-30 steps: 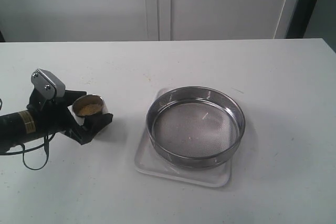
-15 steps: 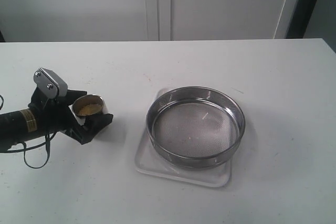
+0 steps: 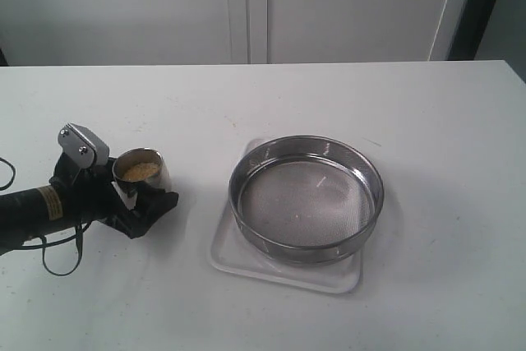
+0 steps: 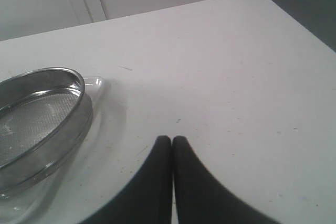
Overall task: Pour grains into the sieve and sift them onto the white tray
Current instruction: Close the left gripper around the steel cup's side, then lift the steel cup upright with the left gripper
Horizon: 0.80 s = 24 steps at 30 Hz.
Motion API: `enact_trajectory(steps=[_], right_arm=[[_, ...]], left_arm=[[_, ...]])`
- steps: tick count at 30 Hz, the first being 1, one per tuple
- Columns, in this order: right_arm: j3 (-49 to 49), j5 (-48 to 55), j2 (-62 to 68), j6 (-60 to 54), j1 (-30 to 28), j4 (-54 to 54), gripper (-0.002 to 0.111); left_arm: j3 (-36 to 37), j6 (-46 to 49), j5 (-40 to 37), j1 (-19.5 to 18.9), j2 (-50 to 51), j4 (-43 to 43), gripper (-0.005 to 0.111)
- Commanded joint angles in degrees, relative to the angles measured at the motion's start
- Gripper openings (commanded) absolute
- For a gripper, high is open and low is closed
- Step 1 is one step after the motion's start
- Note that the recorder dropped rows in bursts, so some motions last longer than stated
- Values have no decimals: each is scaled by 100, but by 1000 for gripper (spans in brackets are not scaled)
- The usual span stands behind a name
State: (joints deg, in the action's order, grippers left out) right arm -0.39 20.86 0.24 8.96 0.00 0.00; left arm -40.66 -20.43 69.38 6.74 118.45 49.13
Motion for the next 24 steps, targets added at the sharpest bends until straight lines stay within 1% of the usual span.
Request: enact_trajectory(steps=[1, 14, 24], right_arm=[[39, -82, -24, 30, 7, 0, 0], [39, -82, -24, 30, 7, 0, 0], [39, -82, -24, 30, 7, 0, 0]], left_arm=[[-10, 81, 58, 33, -6, -67, 105], [-23, 92, 58, 33, 94, -81, 105], [-183, -191, 58, 33, 94, -68, 105]])
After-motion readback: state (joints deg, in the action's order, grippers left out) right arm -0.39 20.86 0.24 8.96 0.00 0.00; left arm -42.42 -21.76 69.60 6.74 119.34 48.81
